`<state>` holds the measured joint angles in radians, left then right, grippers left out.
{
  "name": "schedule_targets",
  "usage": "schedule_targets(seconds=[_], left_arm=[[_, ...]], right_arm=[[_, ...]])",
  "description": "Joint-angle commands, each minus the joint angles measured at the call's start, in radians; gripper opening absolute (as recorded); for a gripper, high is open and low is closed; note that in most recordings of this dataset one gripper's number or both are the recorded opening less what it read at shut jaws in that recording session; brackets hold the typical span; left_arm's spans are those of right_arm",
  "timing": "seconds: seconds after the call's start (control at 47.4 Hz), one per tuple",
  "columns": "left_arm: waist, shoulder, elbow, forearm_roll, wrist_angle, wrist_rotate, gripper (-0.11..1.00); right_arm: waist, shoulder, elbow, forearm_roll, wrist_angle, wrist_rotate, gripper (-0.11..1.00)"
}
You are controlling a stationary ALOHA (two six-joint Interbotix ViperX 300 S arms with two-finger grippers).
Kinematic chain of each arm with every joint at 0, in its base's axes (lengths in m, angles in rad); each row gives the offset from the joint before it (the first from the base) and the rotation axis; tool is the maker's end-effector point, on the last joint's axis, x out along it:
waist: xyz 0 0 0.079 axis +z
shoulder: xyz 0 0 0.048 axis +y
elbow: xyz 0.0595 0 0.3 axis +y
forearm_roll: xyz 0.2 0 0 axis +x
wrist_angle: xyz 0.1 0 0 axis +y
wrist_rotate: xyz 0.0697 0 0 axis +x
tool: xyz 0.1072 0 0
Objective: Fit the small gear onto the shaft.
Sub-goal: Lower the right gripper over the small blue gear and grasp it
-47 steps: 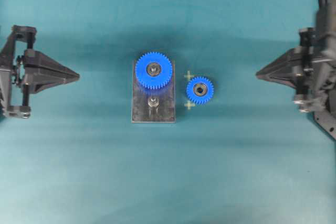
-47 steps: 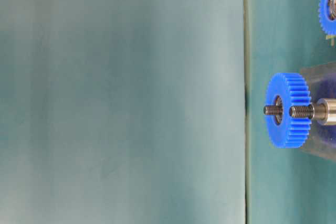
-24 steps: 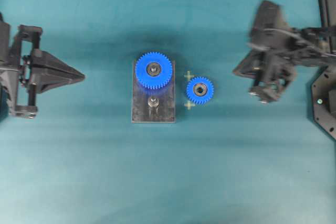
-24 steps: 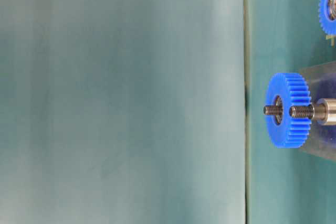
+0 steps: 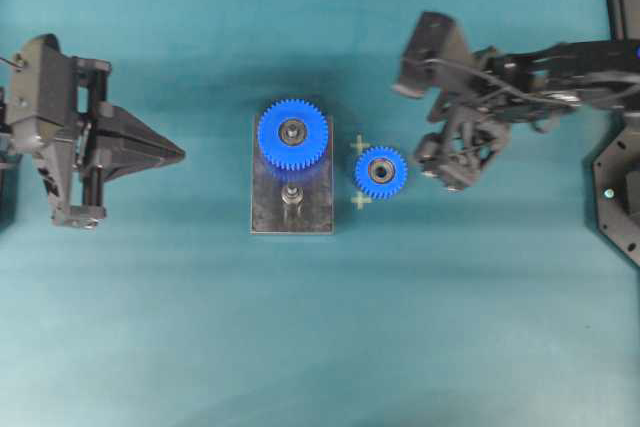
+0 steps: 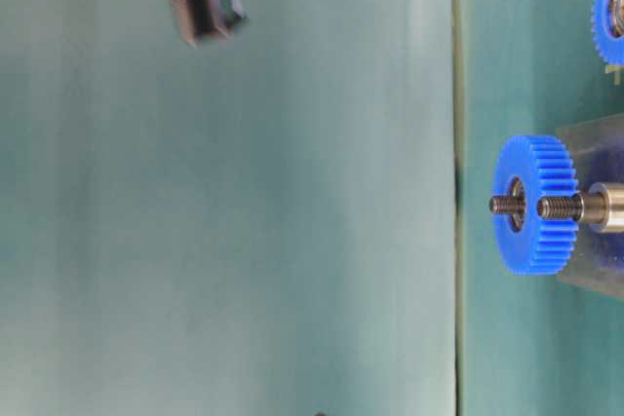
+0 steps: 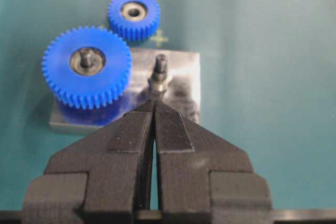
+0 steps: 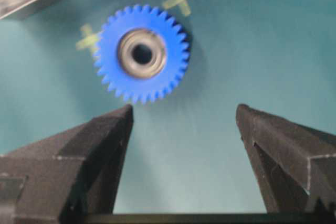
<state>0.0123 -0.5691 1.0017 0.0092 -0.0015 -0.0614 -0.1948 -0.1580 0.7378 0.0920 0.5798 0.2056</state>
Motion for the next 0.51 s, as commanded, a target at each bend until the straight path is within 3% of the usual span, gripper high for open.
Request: schedule_targets(seconds=[0.0,0.253,0.486], left_arm=[[-0.002,0.005,-0.026,0.002,-0.012,-0.002,0.00],[-0.003,0.006,-0.023,0.003,-0.012,-0.005,0.00],[-0.003,0.006,-0.018,0.002,-0.012,-0.021,0.00]], right_arm=[[-0.006,0.044,-0.043,-0.002,-0.005,0.009,0.85],[-0.006,0.192,-0.120,0.003,0.009,0.009,0.85],[-0.005,0.244,-0.160,0.003,0.028,0.005,0.85]])
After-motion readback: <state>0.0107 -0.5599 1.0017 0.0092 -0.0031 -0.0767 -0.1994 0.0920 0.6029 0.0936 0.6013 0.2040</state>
